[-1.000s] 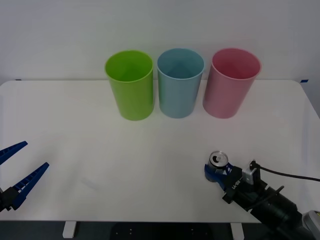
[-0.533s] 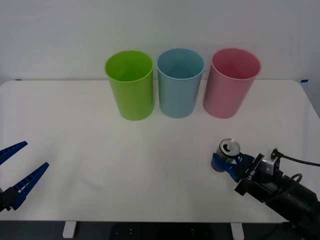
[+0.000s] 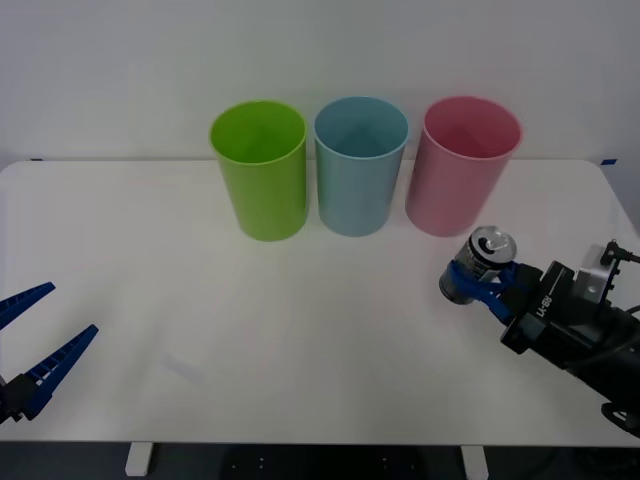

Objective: Grasp the object on the table and drop it into the matching bin: aluminum can to the light blue bin, PET bottle to the pink bin.

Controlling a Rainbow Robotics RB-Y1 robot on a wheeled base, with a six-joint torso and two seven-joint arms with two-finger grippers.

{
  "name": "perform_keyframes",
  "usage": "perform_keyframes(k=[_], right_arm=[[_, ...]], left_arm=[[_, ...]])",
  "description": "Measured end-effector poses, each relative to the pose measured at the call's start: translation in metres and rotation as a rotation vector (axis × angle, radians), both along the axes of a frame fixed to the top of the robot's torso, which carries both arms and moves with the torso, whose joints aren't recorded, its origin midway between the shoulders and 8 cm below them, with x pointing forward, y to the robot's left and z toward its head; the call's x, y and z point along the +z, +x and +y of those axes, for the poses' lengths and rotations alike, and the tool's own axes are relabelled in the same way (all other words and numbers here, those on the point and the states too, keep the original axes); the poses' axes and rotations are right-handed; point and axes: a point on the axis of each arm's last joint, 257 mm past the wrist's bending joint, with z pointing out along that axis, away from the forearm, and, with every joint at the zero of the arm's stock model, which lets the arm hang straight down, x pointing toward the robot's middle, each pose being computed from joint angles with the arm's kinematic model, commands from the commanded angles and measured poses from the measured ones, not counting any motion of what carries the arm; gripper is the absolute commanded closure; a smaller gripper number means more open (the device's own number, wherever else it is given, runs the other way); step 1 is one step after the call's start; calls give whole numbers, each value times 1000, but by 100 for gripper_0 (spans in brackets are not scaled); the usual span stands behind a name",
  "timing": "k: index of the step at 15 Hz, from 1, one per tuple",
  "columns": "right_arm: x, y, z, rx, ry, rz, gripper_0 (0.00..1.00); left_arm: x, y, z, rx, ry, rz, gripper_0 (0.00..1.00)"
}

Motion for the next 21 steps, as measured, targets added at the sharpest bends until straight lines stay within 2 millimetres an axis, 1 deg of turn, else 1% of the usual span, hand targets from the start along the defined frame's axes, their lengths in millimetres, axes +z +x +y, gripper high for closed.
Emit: perform_keyframes(k=[4,6,9,14,17,21], right_arm=[[30,6,-1,-18,-18,-9,100],[44,19,1,-67,-27,-31,100],[66,44,10,-97,-25,-35,100],[102,75,35,-89,23,-25,100],[117,102,47,-82,34,-22,100],[126,152,57,-96,33,-2,100]], left_arm=[[0,0,0,0,0,0,0],[0,0,0,0,0,0,0],[0,0,0,0,0,0,0],[0,0,0,0,0,0,0],[0,0,0,0,0,0,0],[0,0,0,0,0,0,0]])
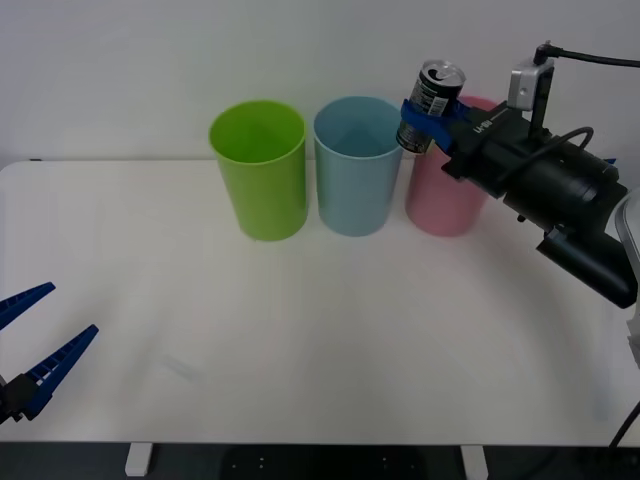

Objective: Grasp the object on the table and drop it into the matching bin: aluminum can to the light blue bin, PET bottle to the pink bin.

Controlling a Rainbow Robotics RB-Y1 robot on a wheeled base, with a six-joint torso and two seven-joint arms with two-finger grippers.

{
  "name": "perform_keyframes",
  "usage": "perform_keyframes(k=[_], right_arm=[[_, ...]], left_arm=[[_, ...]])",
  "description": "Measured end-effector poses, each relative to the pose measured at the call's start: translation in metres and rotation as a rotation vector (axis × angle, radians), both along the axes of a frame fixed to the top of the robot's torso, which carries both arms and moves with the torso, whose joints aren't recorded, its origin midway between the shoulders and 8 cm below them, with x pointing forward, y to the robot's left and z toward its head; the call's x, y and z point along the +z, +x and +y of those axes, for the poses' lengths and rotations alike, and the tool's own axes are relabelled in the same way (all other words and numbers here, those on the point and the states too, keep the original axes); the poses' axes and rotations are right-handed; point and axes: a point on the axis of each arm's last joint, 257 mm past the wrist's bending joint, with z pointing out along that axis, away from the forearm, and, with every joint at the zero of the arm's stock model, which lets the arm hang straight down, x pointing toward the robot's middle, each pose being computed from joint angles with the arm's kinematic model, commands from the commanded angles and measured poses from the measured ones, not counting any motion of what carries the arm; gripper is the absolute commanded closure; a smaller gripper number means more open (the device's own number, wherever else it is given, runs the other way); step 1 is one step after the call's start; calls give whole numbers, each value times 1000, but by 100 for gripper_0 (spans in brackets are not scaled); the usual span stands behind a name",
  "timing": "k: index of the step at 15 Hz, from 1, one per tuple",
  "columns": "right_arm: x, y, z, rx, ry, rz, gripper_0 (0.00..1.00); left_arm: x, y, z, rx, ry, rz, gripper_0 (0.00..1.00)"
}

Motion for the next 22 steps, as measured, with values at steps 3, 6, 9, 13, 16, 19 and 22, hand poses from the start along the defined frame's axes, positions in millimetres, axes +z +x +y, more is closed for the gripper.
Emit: perform_keyframes(k=[3,6,9,13,16,19,22], right_arm=[[4,33,10,-11,-5,19,100],[5,57,22,-20,-10,39,100],[7,78,33,-37,-12,52,100],[2,102,49,-71,-9,77,100],[2,116,61,-100,3,85,100],[0,124,66,-129,6,85,100],[0,124,66,-131,1,80,97]], left_arm=[[0,0,0,0,0,0,0],[0,0,0,0,0,0,0],[0,0,0,0,0,0,0],[0,0,0,0,0,0,0],[0,0,0,0,0,0,0],[0,0,0,0,0,0,0],[0,0,0,0,0,0,0]])
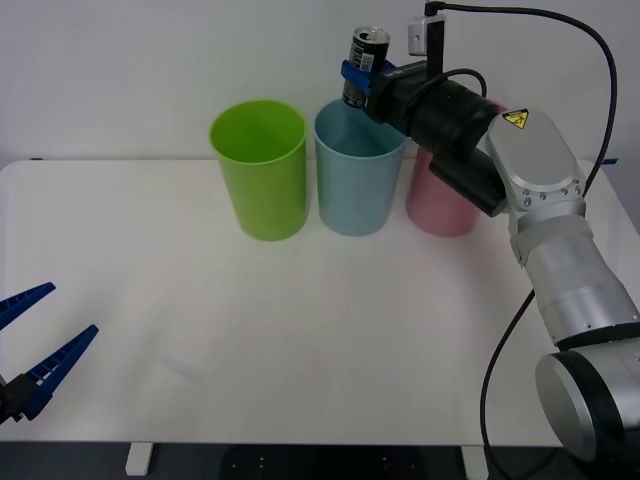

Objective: Grasp the object on the table and drop it into the matching bin: aluminum can to the light blue bin, PET bottle to the pink bin.

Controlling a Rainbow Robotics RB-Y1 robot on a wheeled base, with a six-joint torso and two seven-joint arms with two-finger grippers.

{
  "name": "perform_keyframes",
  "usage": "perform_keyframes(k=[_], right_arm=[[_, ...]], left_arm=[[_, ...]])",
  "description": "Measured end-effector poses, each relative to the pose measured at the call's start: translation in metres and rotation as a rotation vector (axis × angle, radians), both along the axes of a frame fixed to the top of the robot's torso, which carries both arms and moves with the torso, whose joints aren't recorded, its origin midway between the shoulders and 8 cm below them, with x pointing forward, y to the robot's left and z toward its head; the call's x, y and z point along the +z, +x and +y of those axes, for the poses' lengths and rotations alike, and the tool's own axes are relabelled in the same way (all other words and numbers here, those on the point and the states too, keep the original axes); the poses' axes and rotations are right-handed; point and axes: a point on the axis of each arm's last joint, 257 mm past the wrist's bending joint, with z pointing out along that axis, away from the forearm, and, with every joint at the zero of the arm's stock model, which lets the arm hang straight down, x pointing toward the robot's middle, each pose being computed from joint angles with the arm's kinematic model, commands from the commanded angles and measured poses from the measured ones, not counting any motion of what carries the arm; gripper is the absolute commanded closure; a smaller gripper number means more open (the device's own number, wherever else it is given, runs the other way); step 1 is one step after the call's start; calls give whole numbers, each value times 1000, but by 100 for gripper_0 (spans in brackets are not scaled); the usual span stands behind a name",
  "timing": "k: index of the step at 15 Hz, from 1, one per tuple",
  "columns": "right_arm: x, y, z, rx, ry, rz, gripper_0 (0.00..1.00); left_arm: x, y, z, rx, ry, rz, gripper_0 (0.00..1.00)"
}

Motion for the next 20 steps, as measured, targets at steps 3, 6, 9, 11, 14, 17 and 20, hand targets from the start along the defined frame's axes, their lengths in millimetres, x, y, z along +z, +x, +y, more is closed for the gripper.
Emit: perform_keyframes(k=[3,6,9,11,14,17,20], right_arm=[[1,0,-1,-3,-10,-9,0],[0,0,-1,-5,-27,-20,0],[1,0,-2,-7,-31,-28,0],[2,0,-3,-7,-28,-30,0],[2,-4,-11,-2,-20,-34,0],[1,-22,-24,2,-24,-63,0],[-7,-45,-38,32,-49,-76,0]], left_arm=[[0,0,0,0,0,0,0],[0,0,0,0,0,0,0],[0,0,0,0,0,0,0],[0,0,0,0,0,0,0],[0,0,0,0,0,0,0],[0,0,0,0,0,0,0],[0,0,0,0,0,0,0]])
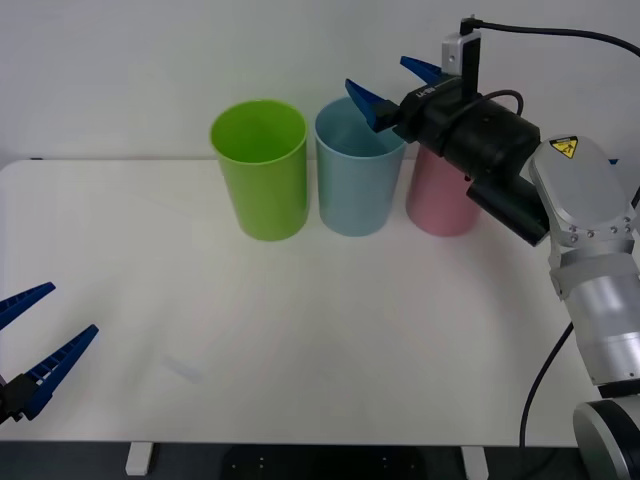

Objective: Grasp the object on the table and drop it into the matching bin: aluminum can to the light blue bin, PET bottle to the pink bin.

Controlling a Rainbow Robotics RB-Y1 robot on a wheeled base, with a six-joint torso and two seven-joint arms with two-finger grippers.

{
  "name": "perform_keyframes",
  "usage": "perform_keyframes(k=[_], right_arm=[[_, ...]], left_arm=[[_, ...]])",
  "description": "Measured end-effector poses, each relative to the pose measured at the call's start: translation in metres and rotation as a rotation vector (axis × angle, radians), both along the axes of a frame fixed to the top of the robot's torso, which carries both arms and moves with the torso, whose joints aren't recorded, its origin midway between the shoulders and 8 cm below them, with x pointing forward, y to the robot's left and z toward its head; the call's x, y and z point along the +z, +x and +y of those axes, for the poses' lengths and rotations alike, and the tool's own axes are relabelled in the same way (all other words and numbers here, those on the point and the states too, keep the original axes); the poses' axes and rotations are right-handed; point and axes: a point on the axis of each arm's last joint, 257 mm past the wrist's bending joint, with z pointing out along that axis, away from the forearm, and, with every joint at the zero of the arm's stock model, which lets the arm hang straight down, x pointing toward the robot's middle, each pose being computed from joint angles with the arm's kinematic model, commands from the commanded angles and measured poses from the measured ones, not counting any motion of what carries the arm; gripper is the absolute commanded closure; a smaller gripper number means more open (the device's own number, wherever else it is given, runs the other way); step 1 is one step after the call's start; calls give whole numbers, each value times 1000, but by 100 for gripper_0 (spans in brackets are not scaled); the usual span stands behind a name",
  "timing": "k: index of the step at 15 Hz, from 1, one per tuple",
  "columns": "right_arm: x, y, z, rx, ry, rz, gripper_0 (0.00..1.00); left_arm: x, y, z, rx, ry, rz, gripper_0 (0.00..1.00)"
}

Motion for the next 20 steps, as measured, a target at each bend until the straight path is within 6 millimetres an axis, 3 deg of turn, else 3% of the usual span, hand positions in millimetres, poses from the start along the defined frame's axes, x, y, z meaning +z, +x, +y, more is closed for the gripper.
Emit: perform_keyframes(k=[11,16,20], right_arm=[[-45,-89,-72,19,-80,0,0],[-75,-129,-102,62,-146,29,0],[-110,-156,-125,34,-239,8,0]], left_arm=[[0,0,0,0,0,0,0],[0,0,0,0,0,0,0],[0,0,0,0,0,0,0]])
